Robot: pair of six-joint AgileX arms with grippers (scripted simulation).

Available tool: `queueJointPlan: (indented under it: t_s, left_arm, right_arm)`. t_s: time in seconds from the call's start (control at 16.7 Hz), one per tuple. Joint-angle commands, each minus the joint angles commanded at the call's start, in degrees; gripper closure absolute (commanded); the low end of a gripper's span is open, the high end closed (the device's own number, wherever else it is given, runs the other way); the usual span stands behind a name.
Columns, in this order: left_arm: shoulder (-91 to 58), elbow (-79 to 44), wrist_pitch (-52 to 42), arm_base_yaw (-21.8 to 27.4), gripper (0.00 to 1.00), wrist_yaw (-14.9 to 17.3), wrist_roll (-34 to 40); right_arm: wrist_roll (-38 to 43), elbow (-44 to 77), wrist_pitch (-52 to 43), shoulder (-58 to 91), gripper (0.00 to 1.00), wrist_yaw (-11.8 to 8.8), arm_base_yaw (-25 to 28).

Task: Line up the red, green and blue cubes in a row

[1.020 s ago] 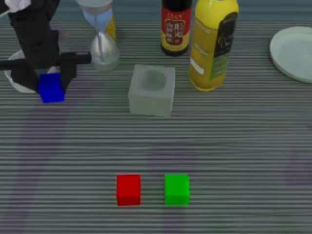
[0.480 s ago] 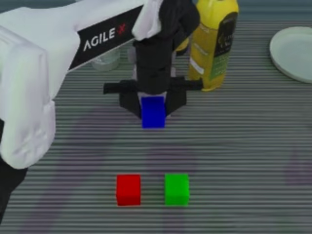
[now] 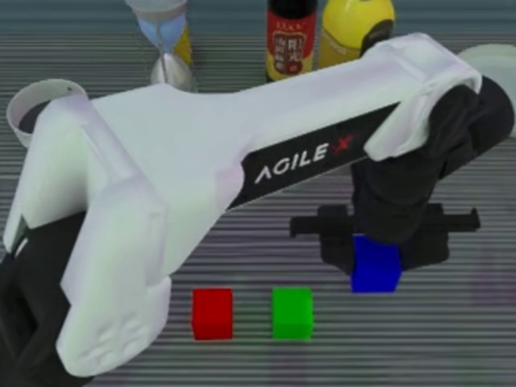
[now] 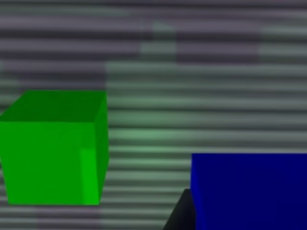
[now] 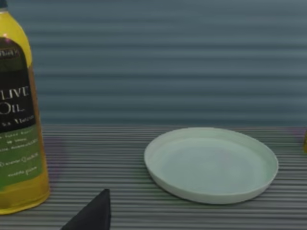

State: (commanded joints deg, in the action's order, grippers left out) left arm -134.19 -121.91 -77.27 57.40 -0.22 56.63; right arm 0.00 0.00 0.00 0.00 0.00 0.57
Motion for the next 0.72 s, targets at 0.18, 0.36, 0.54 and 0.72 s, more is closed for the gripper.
queueJointPlan:
  t_s: [0.18,0.36,0.54,0.72]
  left_arm:
    - [0.0,-0.02,0.0,0.06,1.0,0.0,0.06]
    - [0.01,1.13,1.07,-0.04,1.0,0.02,-0.22]
    - [-0.6,5.95,6.69,-0.04,1.0,0.03,-0.13]
    - [-1.39,11.41,13.11,0.0,1.0,0.03,0.0]
  right_arm:
    - [0.0,0.0,0.0,0.0,0.0,0.0,0.0]
    - [0.0,0.0,0.0,0.0,0.0,0.0,0.0]
    - [0.0,0.0,0.0,0.0,0.0,0.0,0.0]
    - [0.0,0.0,0.0,0.0,0.0,0.0,0.0]
